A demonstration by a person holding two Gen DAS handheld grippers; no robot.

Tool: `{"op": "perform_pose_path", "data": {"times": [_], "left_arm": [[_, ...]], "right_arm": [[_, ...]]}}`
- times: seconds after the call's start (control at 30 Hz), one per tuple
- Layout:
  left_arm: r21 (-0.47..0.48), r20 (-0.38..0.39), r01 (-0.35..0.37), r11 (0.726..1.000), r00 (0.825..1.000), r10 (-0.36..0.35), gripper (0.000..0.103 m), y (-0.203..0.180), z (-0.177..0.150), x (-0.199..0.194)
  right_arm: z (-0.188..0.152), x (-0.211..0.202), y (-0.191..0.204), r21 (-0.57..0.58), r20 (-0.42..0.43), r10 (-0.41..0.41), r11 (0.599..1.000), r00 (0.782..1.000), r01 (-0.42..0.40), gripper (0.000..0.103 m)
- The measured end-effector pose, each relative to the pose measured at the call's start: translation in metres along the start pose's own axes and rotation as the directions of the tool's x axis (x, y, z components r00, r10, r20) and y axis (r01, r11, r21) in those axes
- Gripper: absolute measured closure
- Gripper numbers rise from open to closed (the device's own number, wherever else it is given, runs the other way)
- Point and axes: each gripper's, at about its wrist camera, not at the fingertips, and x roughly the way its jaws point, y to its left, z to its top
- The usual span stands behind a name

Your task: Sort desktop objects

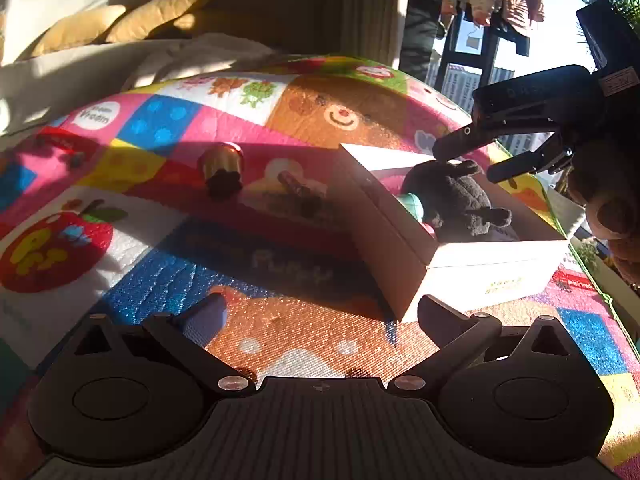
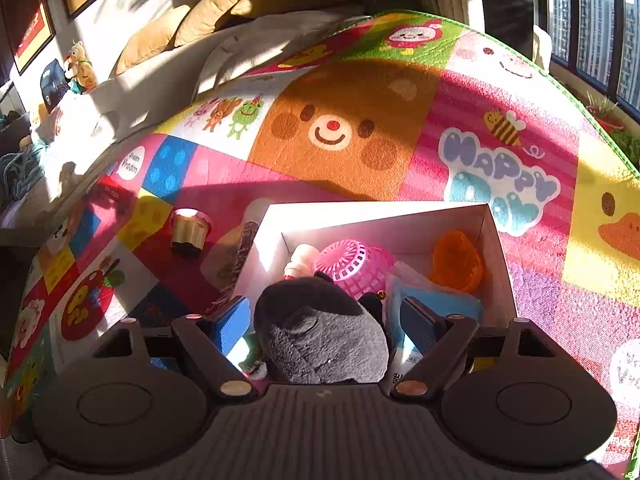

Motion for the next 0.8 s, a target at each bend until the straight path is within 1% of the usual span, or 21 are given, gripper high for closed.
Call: {"op": "perform_pose_path", "data": {"times": [0.03, 0.07, 0.1, 0.13, 0.17, 0.2, 0.23, 0.33, 0.37, 0.4, 0.47, 0.53, 0.57, 0.6, 0.63, 0.67, 0.7, 0.73, 0.8], "left_arm": [[-0.002, 0.004, -0.003, 1.0, 1.0, 0.003, 0.0, 0.001, 0.0, -0.001], [-0.003, 0.005, -0.011, 1.0, 1.0, 0.011, 0.0, 0.002, 0.0, -0.002], [-0.006, 0.005, -0.018, 1.0, 1.0, 0.018, 0.0, 0.003, 0.0, -0.002], [-0.011, 0.004, -0.025, 1.0, 1.0, 0.025, 0.0, 0.004, 0.001, -0.002], [-0.017, 0.003, -0.03, 0.999, 1.0, 0.03, 0.0, 0.005, 0.001, -0.002], [-0.019, 0.004, -0.035, 0.999, 0.999, 0.035, 0.0, 0.006, 0.001, -0.003], [-0.019, 0.006, -0.039, 0.999, 0.999, 0.039, 0.0, 0.007, 0.001, -0.003], [-0.016, 0.016, -0.057, 0.998, 0.998, 0.057, 0.0, 0.009, 0.002, -0.006], [-0.016, 0.018, -0.062, 0.998, 0.998, 0.062, 0.0, 0.01, 0.002, -0.006], [-0.014, 0.017, -0.068, 0.998, 0.998, 0.068, 0.0, 0.011, 0.001, -0.007], [-0.017, 0.022, -0.085, 0.996, 0.996, 0.085, 0.0, 0.014, 0.0, -0.008], [-0.043, 0.022, -0.091, 0.995, 0.996, 0.092, 0.0, 0.017, 0.0, -0.008], [-0.056, 0.024, -0.097, 0.994, 0.995, 0.099, 0.0, 0.019, 0.0, -0.008], [-0.07, 0.03, -0.107, 0.992, 0.994, 0.11, 0.0, 0.021, 0.0, -0.009], [-0.085, 0.039, -0.118, 0.989, 0.992, 0.122, 0.0, 0.024, -0.001, -0.01], [-0.109, 0.055, -0.131, 0.985, 0.989, 0.138, 0.0, 0.028, -0.001, -0.013], [-0.126, 0.07, -0.147, 0.981, 0.985, 0.157, 0.0, 0.031, -0.001, -0.015], [-0.144, 0.085, -0.177, 0.974, 0.978, 0.191, 0.0, 0.036, -0.001, -0.017], [-0.194, 0.1, -0.237, 0.952, 0.961, 0.259, 0.0, 0.047, 0.001, -0.02]], "right_arm": [[0.006, -0.012, 0.002, -0.01, 0.048, -0.003, 1.0, 0.999, 0.003, 0.017], [0.011, -0.019, 0.004, -0.012, 0.077, -0.009, 1.0, 0.997, 0.01, 0.017], [0.013, -0.024, 0.006, -0.008, 0.098, -0.017, 1.0, 0.995, 0.018, 0.023], [0.018, -0.027, 0.008, 0.0, 0.111, -0.022, 1.0, 0.994, 0.022, 0.033], [0.02, -0.025, 0.009, 0.003, 0.086, -0.015, 1.0, 0.996, 0.014, 0.071], [0.021, -0.019, 0.01, 0.017, 0.044, -0.007, 1.0, 0.999, 0.007, 0.096], [0.019, -0.012, 0.009, 0.043, 0.014, -0.012, 0.999, 1.0, 0.012, 0.097], [0.004, 0.016, 0.008, 0.061, -0.057, -0.043, 0.997, 0.997, 0.046, 0.097], [-0.001, 0.02, 0.008, 0.062, -0.047, -0.034, 0.997, 0.998, 0.037, 0.097], [-0.001, 0.02, 0.011, 0.041, -0.036, -0.044, 0.998, 0.998, 0.046, 0.097], [0.007, 0.017, 0.022, -0.009, -0.051, -0.077, 0.997, 0.996, 0.077, 0.097], [0.022, 0.014, 0.038, -0.069, -0.035, -0.087, 0.994, 0.996, 0.085, 0.095], [0.03, 0.014, 0.048, -0.097, -0.029, -0.085, 0.992, 0.996, 0.082, 0.09], [0.038, 0.016, 0.058, -0.114, -0.033, -0.074, 0.991, 0.997, 0.07, 0.08], [0.046, 0.022, 0.068, -0.123, -0.051, -0.053, 0.991, 0.997, 0.046, 0.073], [0.051, 0.029, 0.076, -0.127, -0.072, -0.037, 0.991, 0.997, 0.028, 0.06], [0.057, 0.04, 0.086, -0.138, -0.1, -0.031, 0.99, 0.995, 0.017, 0.056], [0.061, 0.053, 0.096, -0.161, -0.128, -0.04, 0.987, 0.991, 0.018, 0.056], [0.065, 0.084, 0.12, -0.244, -0.16, -0.091, 0.969, 0.983, 0.05, 0.056]]}}
